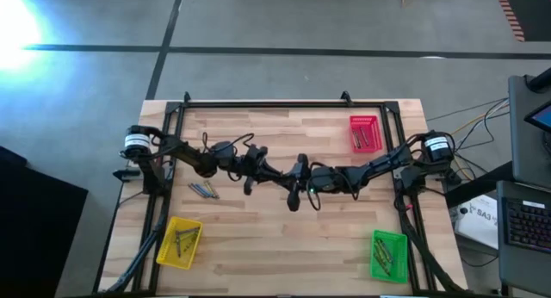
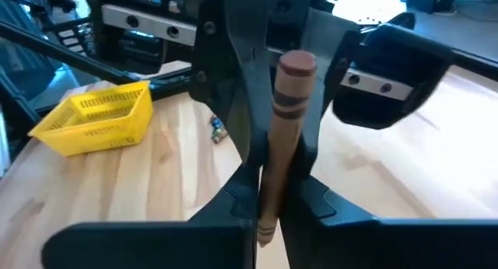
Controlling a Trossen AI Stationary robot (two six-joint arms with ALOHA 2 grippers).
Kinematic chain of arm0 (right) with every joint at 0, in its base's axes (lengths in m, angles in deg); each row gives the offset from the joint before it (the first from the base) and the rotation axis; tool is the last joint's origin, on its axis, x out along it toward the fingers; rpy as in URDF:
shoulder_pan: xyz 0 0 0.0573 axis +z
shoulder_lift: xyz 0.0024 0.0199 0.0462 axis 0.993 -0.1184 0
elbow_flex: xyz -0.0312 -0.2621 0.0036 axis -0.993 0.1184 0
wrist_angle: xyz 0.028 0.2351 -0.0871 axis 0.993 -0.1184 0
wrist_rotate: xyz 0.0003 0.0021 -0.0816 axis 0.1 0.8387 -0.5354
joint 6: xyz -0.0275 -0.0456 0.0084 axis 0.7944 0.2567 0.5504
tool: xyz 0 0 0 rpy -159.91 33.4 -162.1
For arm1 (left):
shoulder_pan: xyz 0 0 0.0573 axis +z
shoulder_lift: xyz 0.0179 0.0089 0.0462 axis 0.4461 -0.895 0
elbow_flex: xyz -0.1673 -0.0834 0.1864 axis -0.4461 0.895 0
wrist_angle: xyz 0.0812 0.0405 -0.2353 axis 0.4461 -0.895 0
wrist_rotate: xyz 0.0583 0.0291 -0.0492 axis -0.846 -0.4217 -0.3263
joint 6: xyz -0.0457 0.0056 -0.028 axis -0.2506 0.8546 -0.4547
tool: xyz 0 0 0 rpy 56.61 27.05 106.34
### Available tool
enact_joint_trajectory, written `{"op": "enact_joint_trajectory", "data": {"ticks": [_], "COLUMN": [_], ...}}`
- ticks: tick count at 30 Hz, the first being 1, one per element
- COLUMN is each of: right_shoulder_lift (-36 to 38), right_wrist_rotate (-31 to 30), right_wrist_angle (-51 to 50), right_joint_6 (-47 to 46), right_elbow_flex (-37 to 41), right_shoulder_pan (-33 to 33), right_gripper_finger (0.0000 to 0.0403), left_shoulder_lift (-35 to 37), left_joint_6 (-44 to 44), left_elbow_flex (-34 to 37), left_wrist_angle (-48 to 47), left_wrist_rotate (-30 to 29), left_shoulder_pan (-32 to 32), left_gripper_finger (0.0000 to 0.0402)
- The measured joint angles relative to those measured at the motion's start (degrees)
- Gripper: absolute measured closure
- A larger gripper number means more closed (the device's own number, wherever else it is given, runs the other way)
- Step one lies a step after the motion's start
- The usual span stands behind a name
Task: Sort crayons
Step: Put the brown crayon into the green bin
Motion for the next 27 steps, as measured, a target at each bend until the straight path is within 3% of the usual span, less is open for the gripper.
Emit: {"op": "enact_joint_trajectory", "data": {"ticks": [5, 8, 13, 18, 24, 27], "right_shoulder_lift": [0.44, 2.67, 11.15, 22.48, 36.48, 40.77], "right_wrist_rotate": [0.55, 1.26, 1.2, 2.87, 0.73, 0.56], "right_wrist_angle": [-2.49, -10.06, -30.57, -55.83, -76.83, -80.69], "right_joint_6": [-0.38, -0.68, -5.39, -14.66, -31.98, -40.08], "right_elbow_flex": [-0.13, -0.22, -0.29, -0.35, -0.39, -0.21], "right_shoulder_pan": [0.01, 0.03, 1.42, 5.49, 14.32, 19.8], "right_gripper_finger": [0.0383, 0.0384, 0.0384, 0.0374, 0.038, 0.0384], "left_shoulder_lift": [0.0, 0.3, 3.19, 7.67, 14.53, 18.67], "left_joint_6": [0.52, 0.17, -0.6, 1.24, 7.26, 10.75], "left_elbow_flex": [-0.02, 0.13, 0.15, 0.47, 0.48, 0.48], "left_wrist_angle": [-0.43, -0.39, -0.19, -5.0, -19.6, -28.59], "left_wrist_rotate": [2.22, 3.26, 9.8, 11.05, 5.05, -2.66], "left_shoulder_pan": [-0.18, -0.2, -0.11, -0.04, -0.13, -0.42], "left_gripper_finger": [0.0377, 0.0351, 0.0313, 0.0306, 0.0306, 0.0306]}}
